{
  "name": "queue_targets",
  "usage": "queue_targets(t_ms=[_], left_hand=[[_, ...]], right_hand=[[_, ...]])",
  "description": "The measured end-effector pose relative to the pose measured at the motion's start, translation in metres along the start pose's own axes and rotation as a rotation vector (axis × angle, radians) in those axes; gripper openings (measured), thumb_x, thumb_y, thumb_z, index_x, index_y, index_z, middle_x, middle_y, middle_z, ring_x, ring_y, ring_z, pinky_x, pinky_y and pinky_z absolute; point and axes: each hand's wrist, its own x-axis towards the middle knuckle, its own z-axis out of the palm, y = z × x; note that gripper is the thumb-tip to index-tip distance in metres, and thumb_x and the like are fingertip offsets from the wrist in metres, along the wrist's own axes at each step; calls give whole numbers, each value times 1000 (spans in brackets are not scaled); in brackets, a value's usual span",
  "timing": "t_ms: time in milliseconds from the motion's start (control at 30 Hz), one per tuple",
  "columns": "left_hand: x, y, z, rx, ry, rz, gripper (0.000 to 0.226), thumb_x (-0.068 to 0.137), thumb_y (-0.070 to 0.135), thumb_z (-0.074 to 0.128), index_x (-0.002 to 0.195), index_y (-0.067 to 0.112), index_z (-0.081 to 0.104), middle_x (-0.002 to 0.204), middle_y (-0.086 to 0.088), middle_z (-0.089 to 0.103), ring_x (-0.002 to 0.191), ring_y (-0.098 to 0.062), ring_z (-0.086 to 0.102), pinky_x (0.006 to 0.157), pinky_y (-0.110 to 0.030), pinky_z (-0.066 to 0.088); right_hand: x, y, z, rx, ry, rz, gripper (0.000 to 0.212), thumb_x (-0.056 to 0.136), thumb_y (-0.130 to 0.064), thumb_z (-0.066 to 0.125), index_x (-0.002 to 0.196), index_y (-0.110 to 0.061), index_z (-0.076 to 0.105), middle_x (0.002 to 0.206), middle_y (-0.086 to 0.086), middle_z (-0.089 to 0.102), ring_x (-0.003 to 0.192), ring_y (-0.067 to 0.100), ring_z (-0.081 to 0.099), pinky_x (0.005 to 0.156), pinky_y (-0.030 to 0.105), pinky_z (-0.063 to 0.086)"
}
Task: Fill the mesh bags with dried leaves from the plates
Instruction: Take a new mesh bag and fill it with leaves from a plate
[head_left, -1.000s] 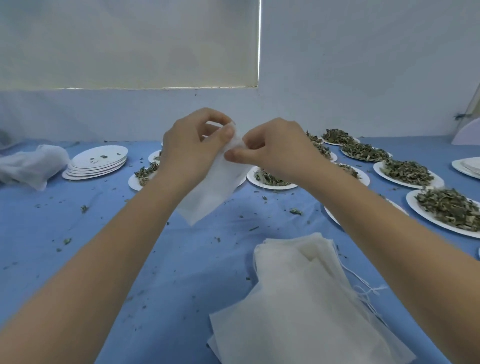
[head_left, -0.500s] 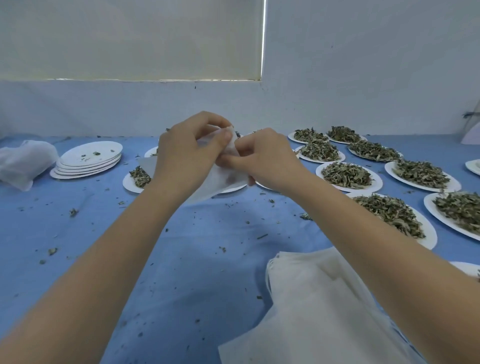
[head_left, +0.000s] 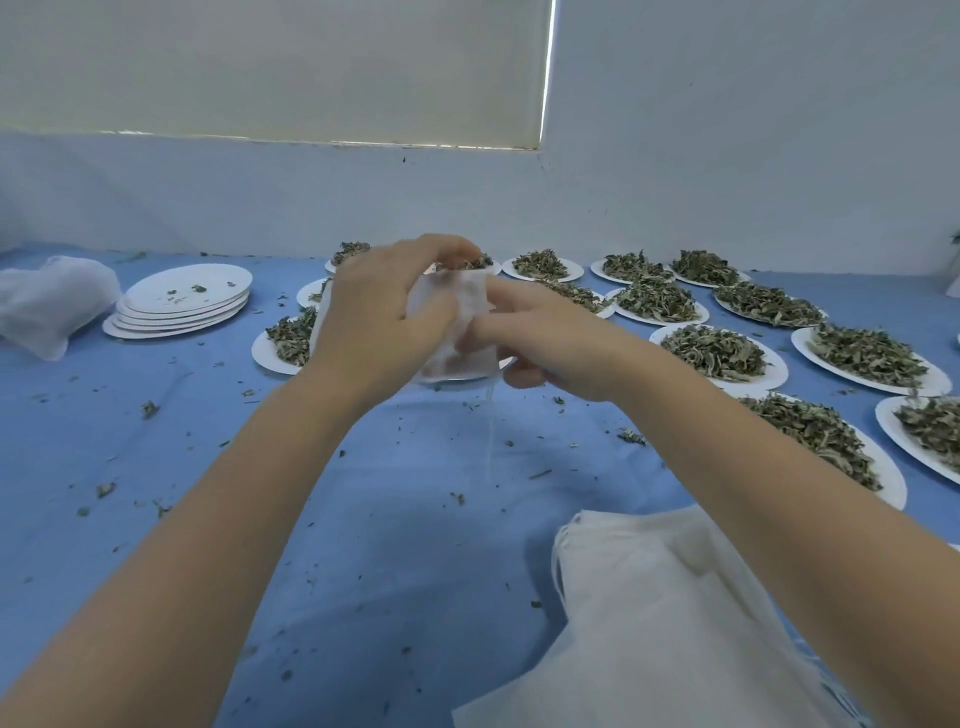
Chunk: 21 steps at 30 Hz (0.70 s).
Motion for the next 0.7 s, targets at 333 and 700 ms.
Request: queue_targets(t_ms=[333,700], left_hand=[[-8,-24,20,382,-140,147,85,69,19,73,141,7,29,133,-10,46,122,-30,40,102,-31,25],[-4,-64,-13,624,-127,-122,66,75,9,59,135,14,32,123,-6,50,99,-29,51,63,-30,30]], right_hand=[[10,-1,-10,435,-325,127,36,91,-31,30,110,-12,53,85,6,47,67,21,25,36,18,30],[55,-16,0,202,-135,119,51,90,-53,48,106,-8,64,90,11,66,71,20,59,50,22,45]])
